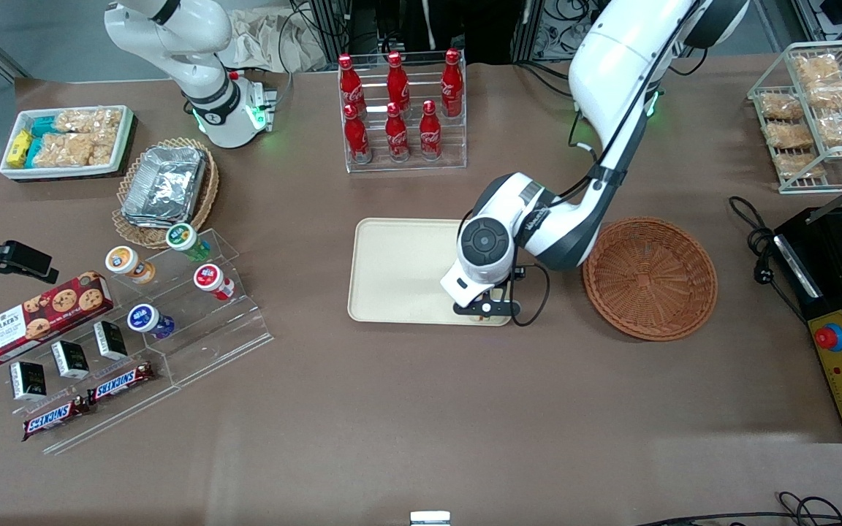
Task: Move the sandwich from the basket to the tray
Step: 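Open the left gripper to release the sandwich and withdraw toward the basket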
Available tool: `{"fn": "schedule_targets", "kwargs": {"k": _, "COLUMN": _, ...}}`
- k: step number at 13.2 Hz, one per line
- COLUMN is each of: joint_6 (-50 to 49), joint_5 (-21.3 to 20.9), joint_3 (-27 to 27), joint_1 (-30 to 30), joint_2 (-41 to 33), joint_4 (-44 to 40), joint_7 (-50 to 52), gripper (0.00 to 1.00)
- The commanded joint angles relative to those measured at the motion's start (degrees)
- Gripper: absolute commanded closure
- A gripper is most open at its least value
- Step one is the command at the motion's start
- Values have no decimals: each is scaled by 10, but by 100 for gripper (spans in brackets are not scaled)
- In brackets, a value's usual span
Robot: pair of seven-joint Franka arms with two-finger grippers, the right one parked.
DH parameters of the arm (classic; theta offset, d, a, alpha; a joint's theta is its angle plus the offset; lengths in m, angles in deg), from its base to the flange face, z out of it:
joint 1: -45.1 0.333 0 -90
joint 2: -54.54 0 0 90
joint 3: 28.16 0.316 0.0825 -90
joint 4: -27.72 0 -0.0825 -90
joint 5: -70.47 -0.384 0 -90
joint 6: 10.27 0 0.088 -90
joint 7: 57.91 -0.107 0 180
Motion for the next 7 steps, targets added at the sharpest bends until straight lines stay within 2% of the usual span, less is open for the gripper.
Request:
{"fn": "schedule_targets", "kwargs": {"k": 1, "joint_6": -72, "joint_5": -7, "joint_3": 1, "joint_1": 25, "joint_2": -52, "joint_4": -34, "joint_7": -10, "gripper": 0}}
{"fn": "schedule_targets", "kwargs": {"k": 4, "joint_6": -188, "joint_5": 21, "joint_3": 0, "joint_1": 104, "joint_2": -71, "joint_4": -125, "joint_7": -99, "gripper": 0}}
{"fn": "schedule_targets", "kwargs": {"k": 7, "joint_6": -240, "joint_5": 20, "joint_3": 1, "joint_1": 175, "joint_2": -83, "joint_4": -173, "joint_7": -182, "gripper": 0}}
